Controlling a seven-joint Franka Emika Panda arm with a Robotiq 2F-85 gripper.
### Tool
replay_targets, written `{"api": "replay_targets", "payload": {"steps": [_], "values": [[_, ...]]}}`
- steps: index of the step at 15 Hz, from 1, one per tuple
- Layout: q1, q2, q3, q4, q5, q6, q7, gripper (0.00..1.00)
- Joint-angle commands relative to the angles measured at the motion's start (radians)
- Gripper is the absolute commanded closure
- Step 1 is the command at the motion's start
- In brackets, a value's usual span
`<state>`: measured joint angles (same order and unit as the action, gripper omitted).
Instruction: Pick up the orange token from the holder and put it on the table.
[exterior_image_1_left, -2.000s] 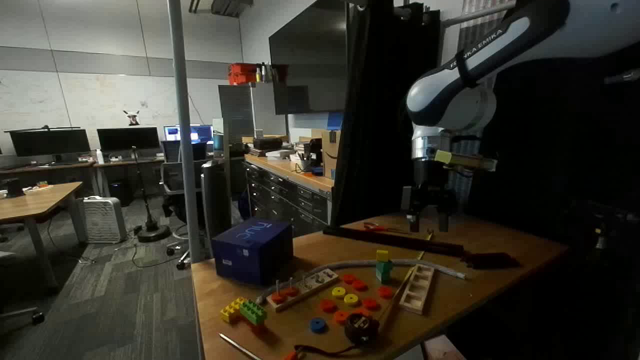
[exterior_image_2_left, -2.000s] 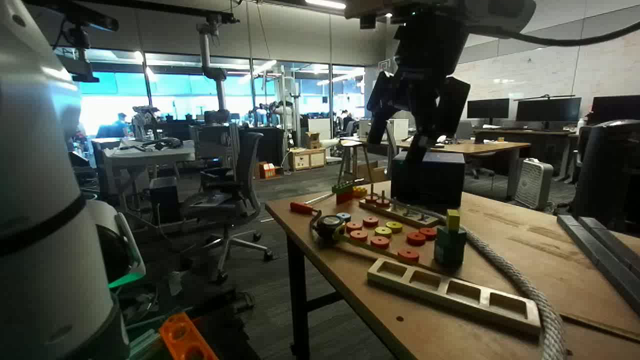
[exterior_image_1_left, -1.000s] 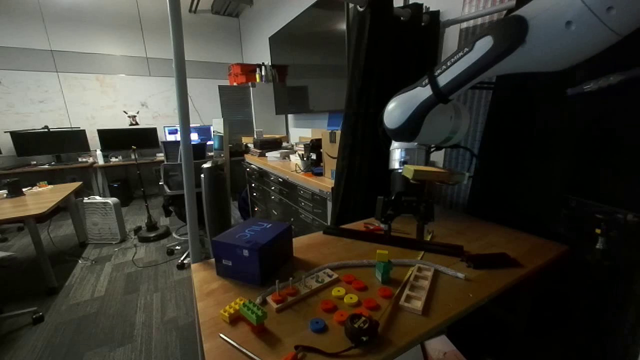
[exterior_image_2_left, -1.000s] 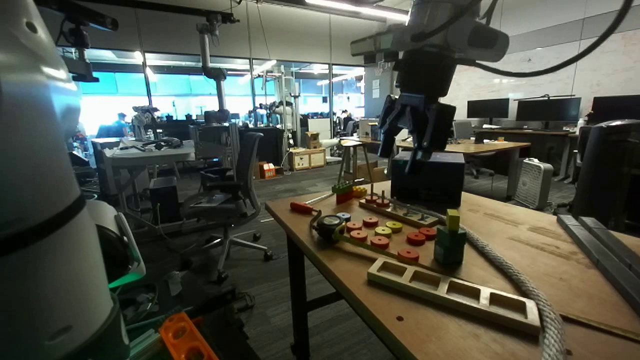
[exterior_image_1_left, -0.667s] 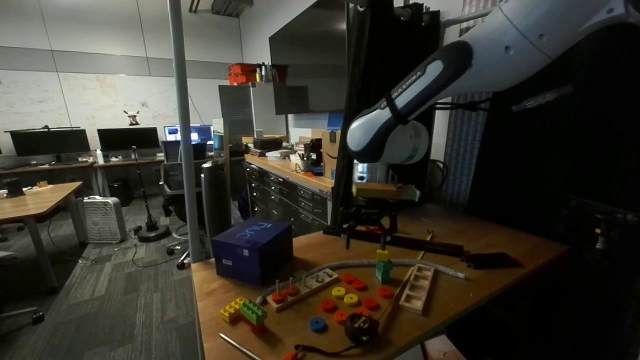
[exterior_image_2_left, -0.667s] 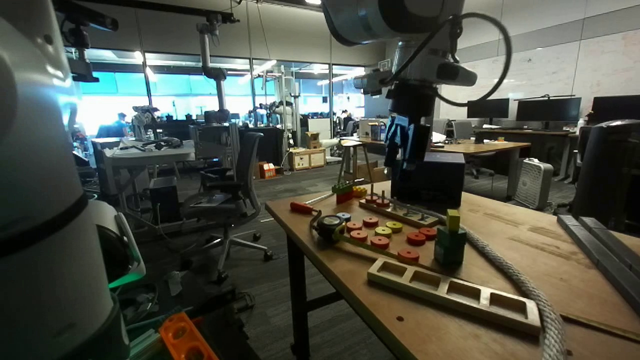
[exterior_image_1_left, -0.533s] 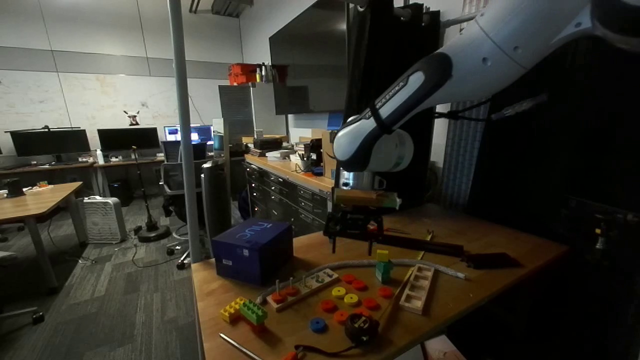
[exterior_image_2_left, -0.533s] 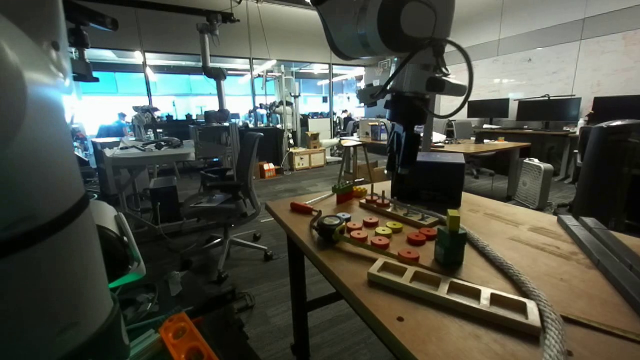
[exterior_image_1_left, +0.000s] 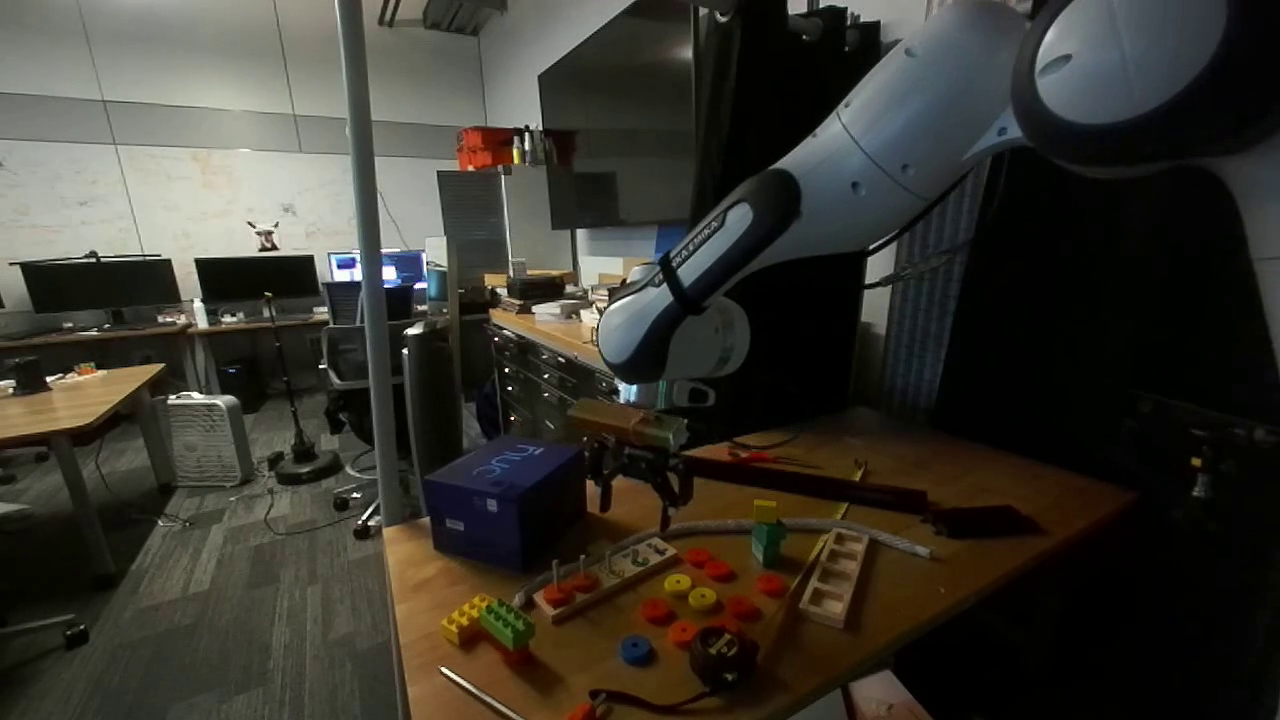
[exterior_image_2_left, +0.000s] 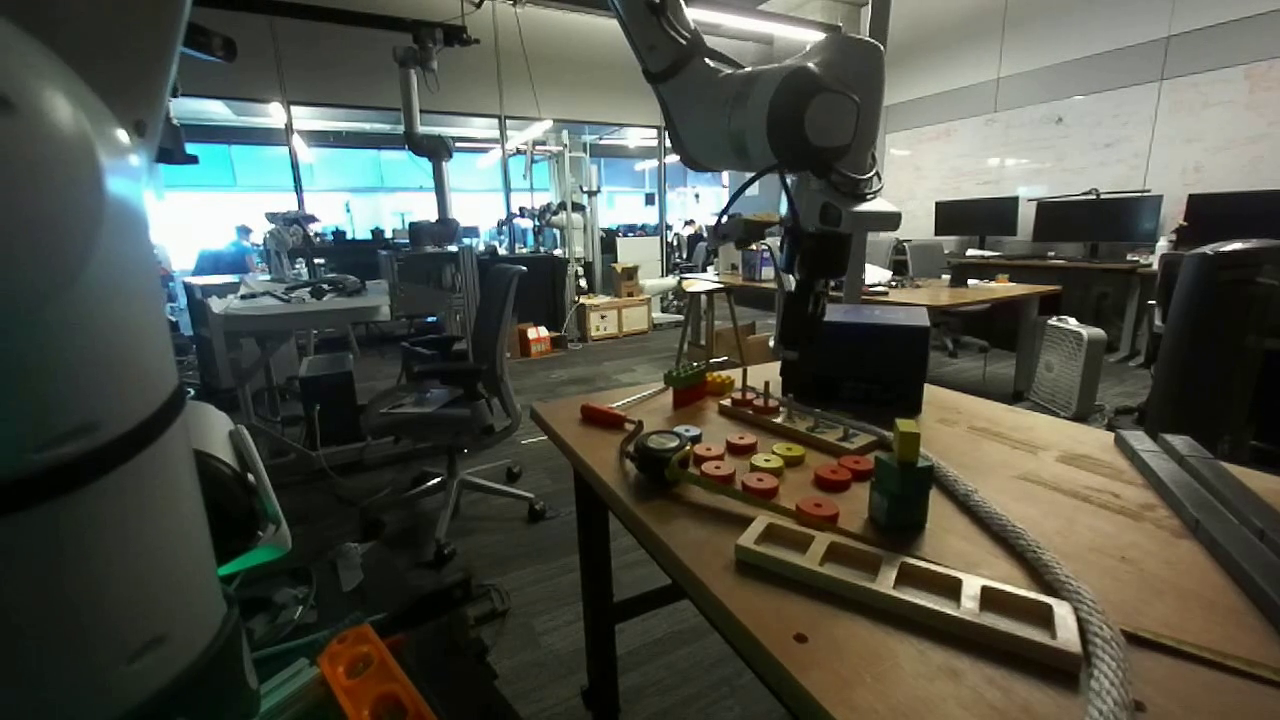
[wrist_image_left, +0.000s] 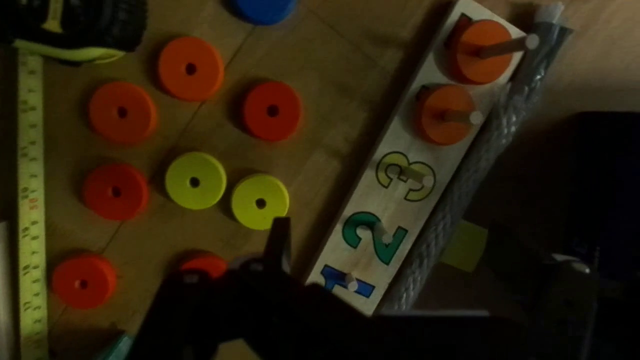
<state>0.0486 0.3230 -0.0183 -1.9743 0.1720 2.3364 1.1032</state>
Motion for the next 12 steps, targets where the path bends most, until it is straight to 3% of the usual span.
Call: {"api": "replay_targets", "payload": {"steps": [1,6,12], "values": [[0.027,0.058,-0.016,0.065,0.024,0.049,0.144,0.00],[0.038,0.125,-0.009,0.083,0.038,0.129,0.268,0.00],[0.056,0.214,0.006,0.139,0.044,0.140,0.306,0.00]]}}
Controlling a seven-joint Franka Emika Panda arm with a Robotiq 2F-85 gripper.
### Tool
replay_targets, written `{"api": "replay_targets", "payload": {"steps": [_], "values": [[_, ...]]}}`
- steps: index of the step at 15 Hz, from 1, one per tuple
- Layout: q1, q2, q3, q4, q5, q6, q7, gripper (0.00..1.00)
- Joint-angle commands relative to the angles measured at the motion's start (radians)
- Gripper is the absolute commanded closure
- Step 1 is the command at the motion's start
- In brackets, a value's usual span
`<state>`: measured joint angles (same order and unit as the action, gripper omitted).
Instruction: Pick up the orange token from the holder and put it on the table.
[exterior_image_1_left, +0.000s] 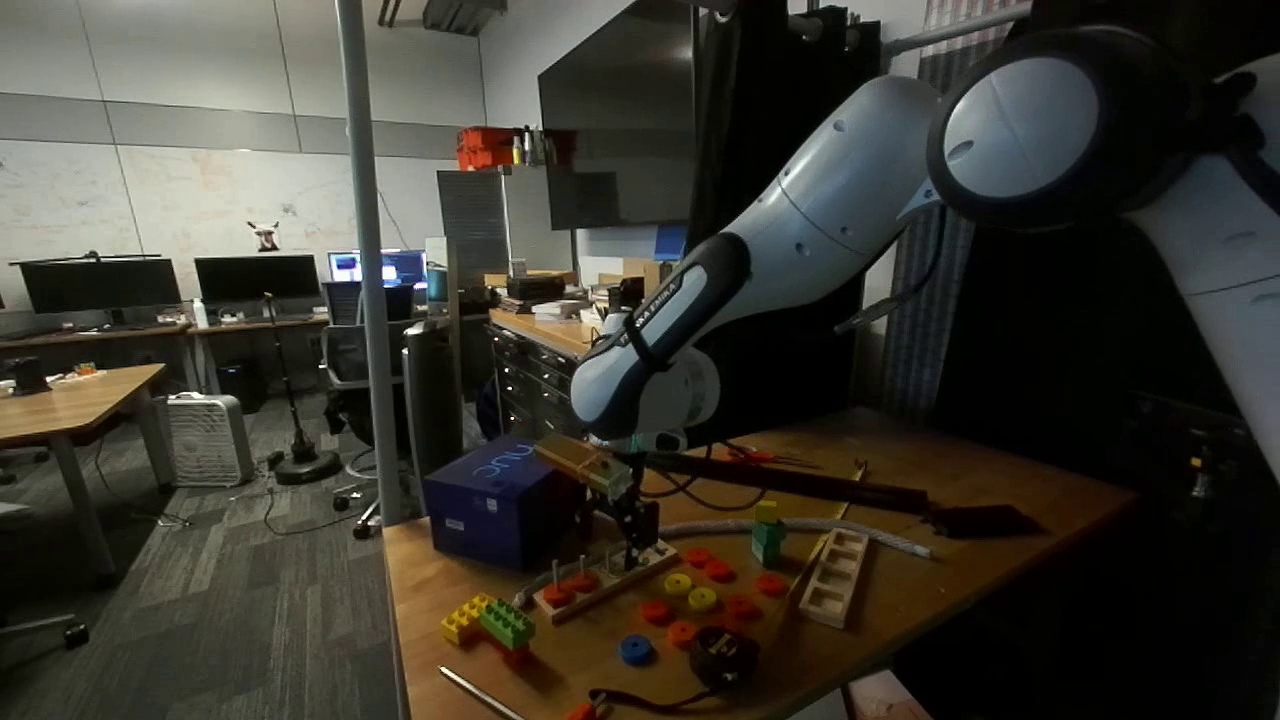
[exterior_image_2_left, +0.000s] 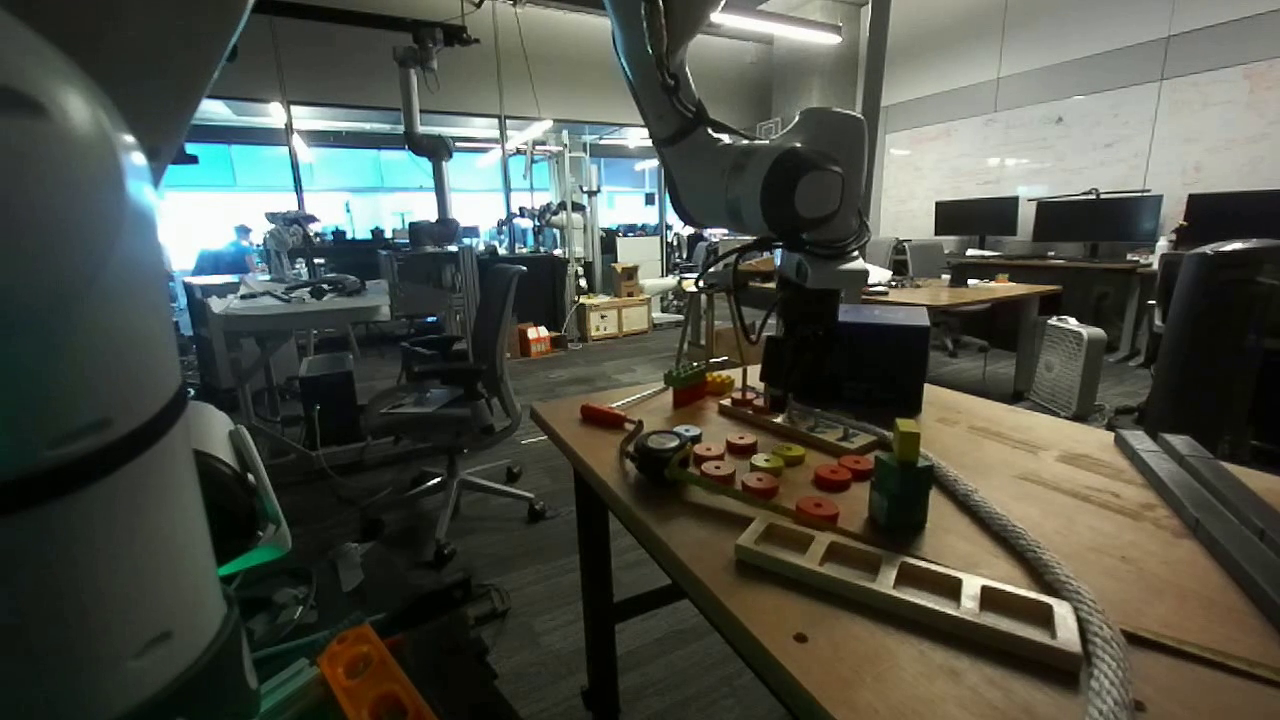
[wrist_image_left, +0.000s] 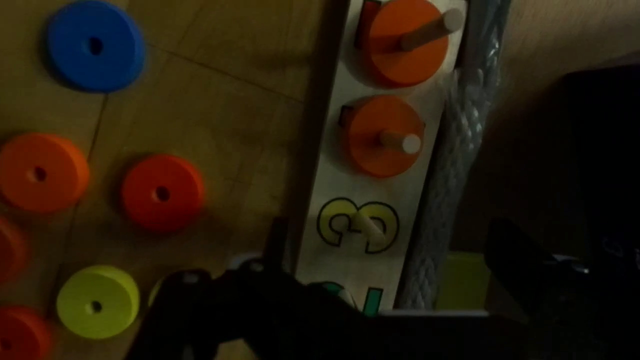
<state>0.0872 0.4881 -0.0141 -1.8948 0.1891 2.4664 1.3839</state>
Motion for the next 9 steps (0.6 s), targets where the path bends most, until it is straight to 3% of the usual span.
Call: {"api": "replay_targets", "payload": {"steps": [1,9], "values": [[0.022,0.059,0.003,0.070,0.026,0.006,0.029,0.00],[0.045,0.084,0.011,0.106,0.027,0.001,0.038,0.00]]}}
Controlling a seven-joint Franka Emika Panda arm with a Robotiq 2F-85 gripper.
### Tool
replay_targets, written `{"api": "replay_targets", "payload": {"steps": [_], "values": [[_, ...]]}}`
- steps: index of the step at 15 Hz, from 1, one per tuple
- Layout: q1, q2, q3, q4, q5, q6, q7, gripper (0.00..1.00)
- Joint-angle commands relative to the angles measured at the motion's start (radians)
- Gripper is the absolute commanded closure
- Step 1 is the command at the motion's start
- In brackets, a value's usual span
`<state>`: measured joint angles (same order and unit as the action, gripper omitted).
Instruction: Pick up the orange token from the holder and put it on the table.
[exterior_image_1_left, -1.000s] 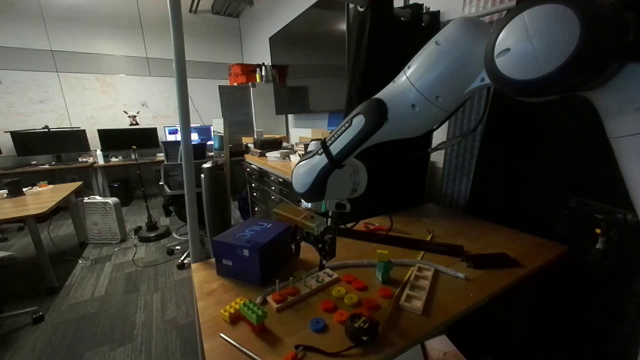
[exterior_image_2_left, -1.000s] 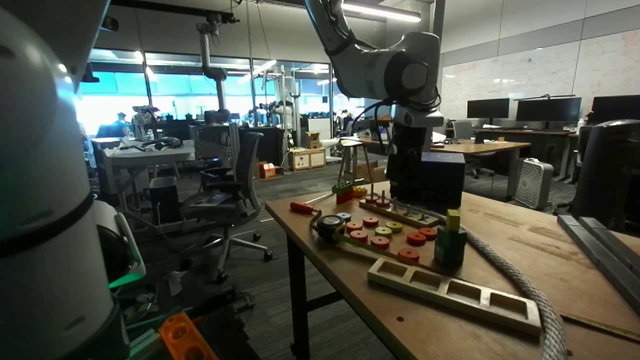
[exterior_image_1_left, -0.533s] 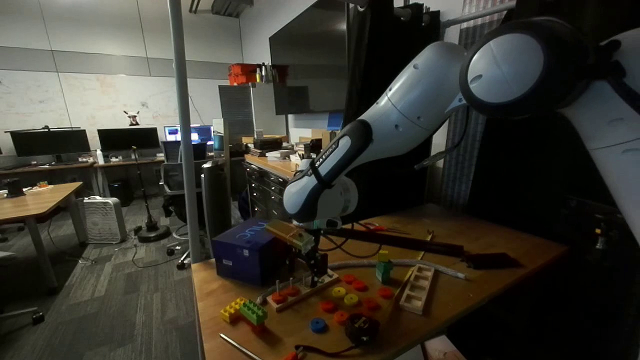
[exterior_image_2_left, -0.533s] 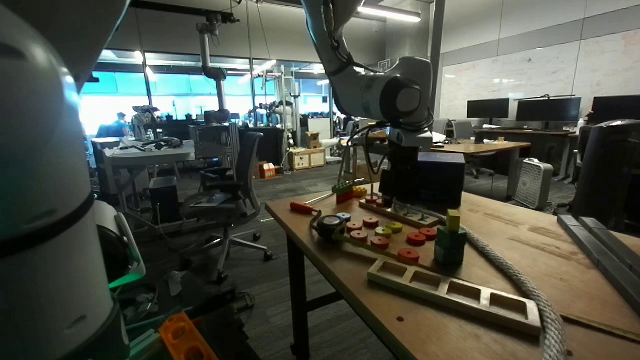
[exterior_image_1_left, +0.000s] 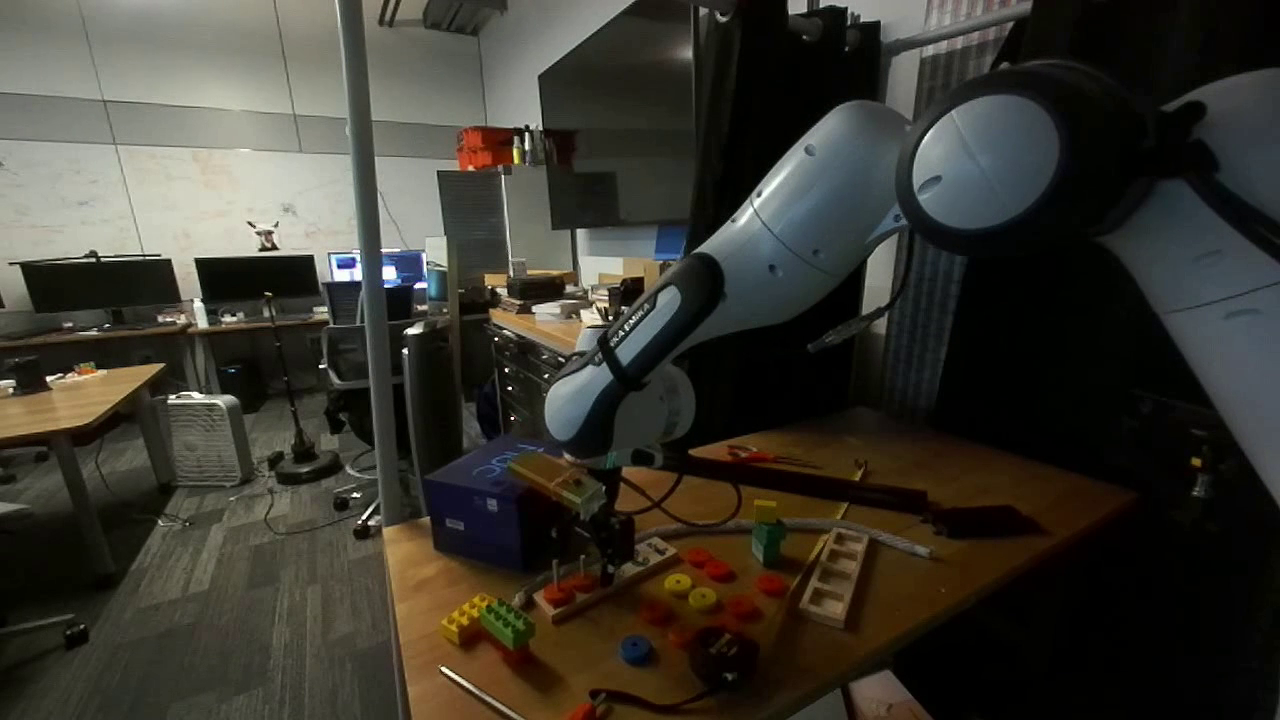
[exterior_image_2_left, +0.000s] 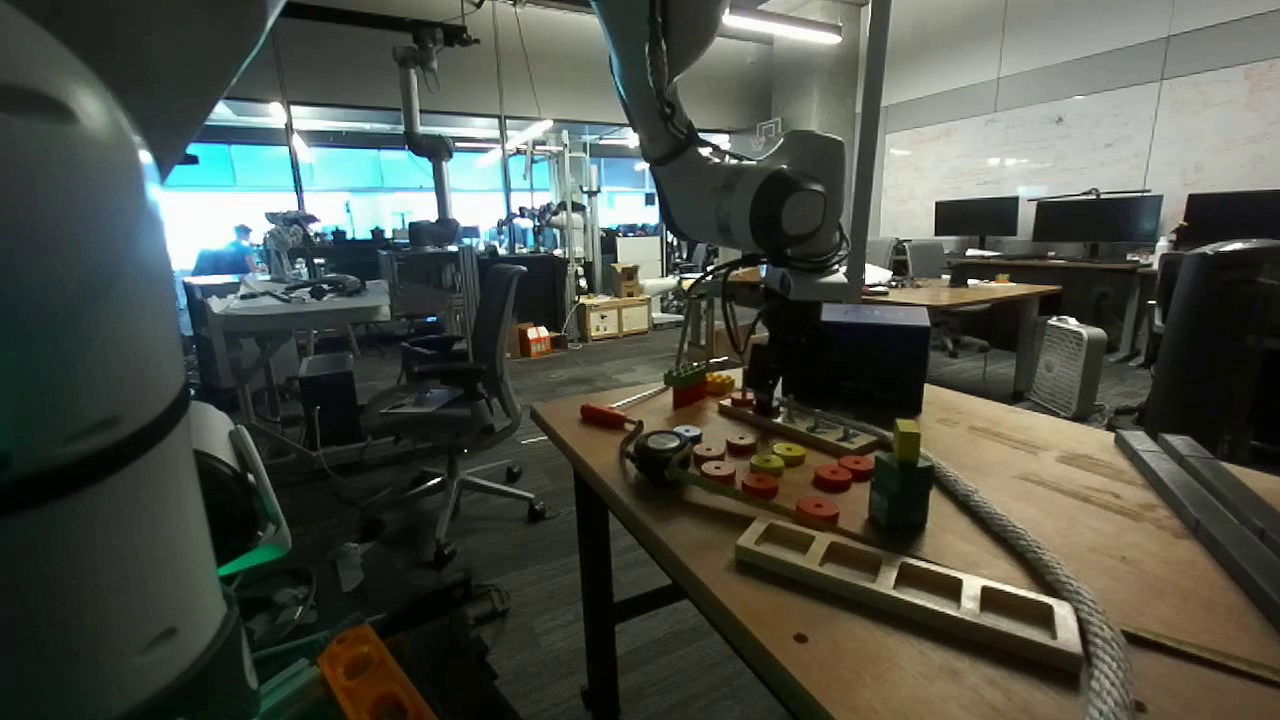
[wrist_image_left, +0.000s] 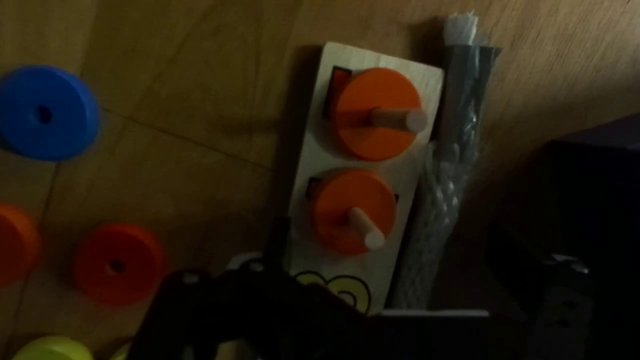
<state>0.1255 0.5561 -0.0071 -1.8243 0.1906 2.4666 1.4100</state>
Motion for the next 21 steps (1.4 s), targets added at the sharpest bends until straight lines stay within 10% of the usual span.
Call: {"api": "replay_targets", "payload": {"steps": [1,8,18,21], "values": [[0.009,0.014,0.004,0.035,0.024,0.001,0.013,0.00],[0.011,0.007,0.009,0.030,0.024,0.003,0.007,0.00],[0.009,0.004,0.011,0.026,0.022,0.003,-0.002,0.77],[0.009,-0.001,0.011,0.022,0.020,0.005,-0.004,0.76]]}}
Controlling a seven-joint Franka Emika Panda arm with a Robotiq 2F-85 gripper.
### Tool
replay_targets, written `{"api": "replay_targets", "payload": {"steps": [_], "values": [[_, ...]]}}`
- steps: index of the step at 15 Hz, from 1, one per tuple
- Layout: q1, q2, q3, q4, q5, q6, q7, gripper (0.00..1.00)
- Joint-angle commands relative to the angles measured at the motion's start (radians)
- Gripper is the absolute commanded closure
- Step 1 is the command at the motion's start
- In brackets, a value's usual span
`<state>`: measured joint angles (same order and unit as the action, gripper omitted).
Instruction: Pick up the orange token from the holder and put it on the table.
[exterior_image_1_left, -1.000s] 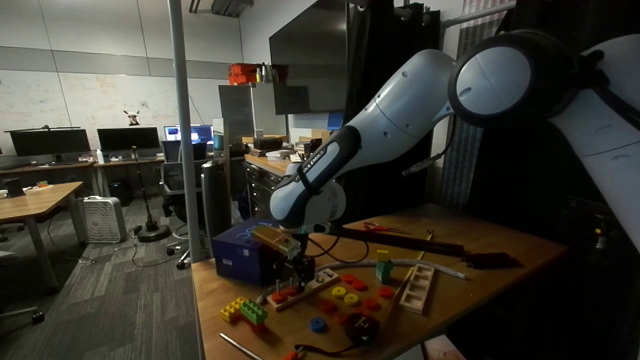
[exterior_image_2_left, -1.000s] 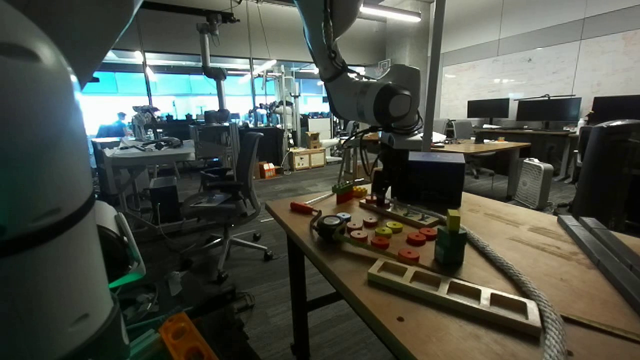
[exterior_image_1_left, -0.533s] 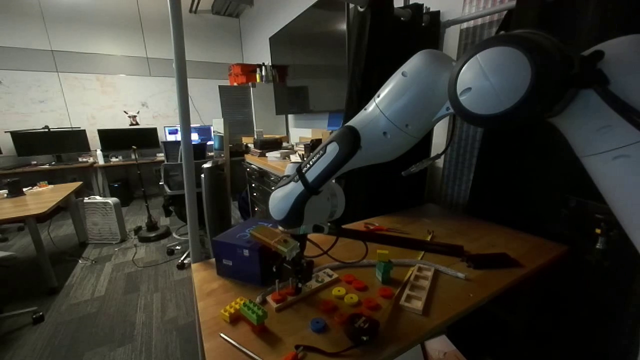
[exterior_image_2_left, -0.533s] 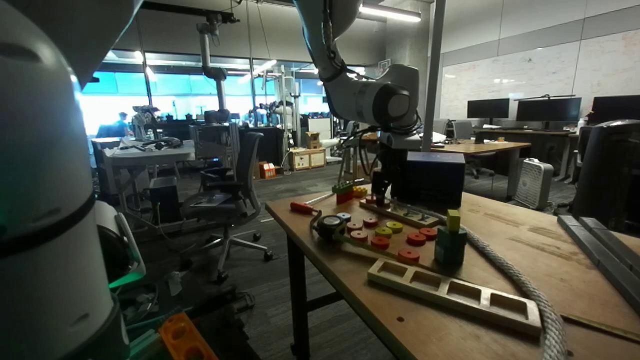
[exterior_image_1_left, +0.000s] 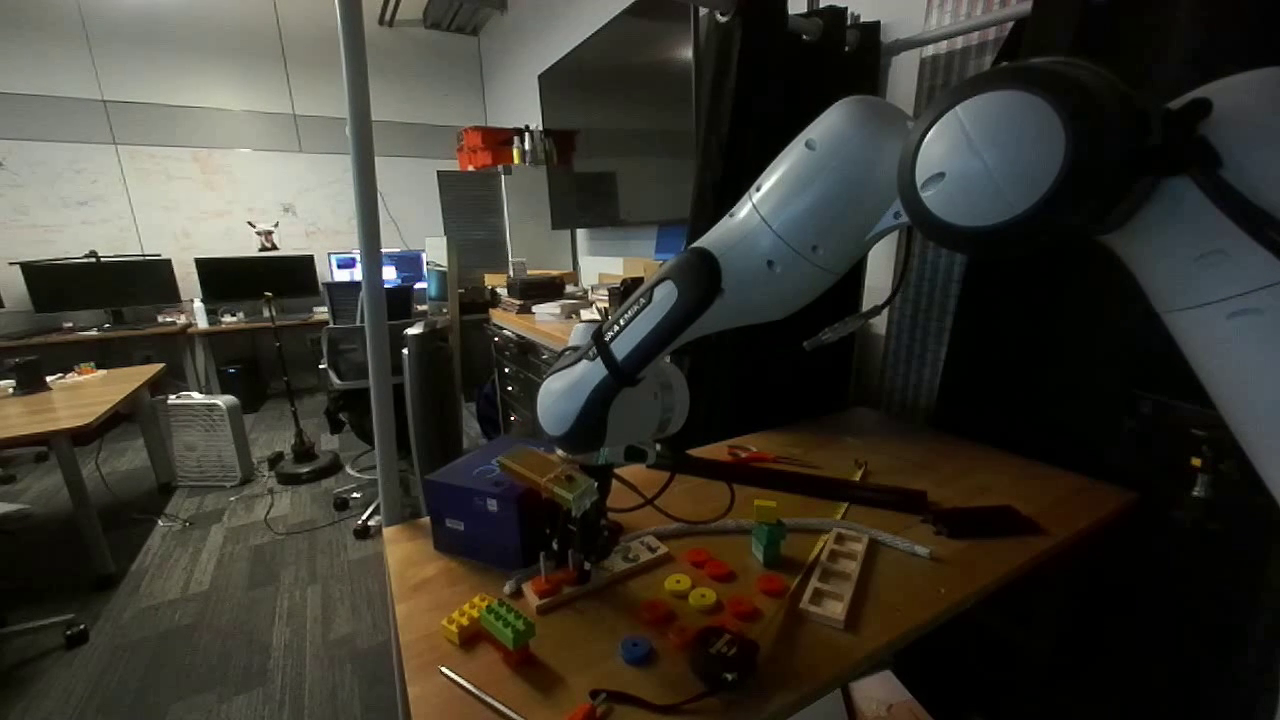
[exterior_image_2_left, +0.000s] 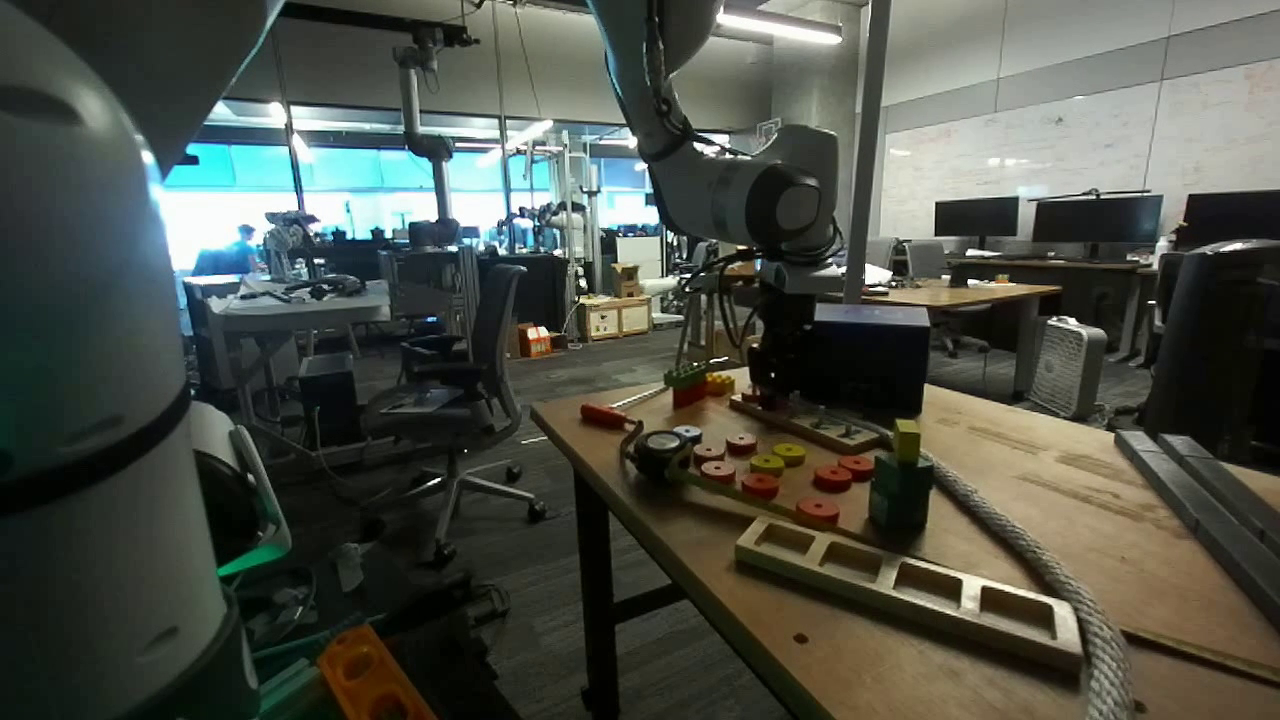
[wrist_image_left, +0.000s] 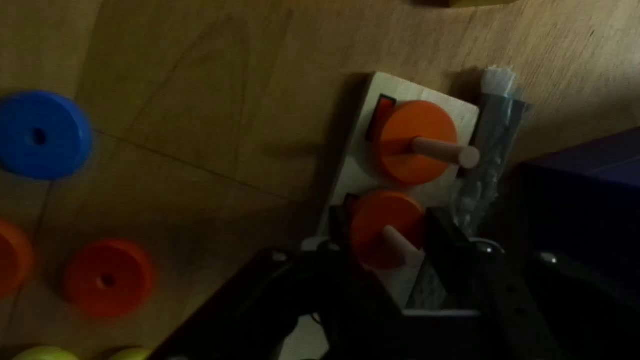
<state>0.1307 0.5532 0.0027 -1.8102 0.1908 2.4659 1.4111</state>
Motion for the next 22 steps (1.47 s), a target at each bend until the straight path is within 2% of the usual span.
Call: {"api": "replay_targets", "payload": {"steps": [1,9,18,20,22], "values": [[0.002,0.000,0.002,0.006,0.021,0.006,-0.006,0.76],[0.034,-0.056,-0.019,-0.021,-0.016,-0.010,0.030,0.76],[0.109,-0.088,-0.081,-0.007,-0.158,-0.099,0.214,0.76],[0.114,-0.100,-0.086,-0.010,-0.190,-0.127,0.249,0.76],[0.099,-0.109,-0.068,-0.014,-0.190,-0.140,0.231,0.77]]}}
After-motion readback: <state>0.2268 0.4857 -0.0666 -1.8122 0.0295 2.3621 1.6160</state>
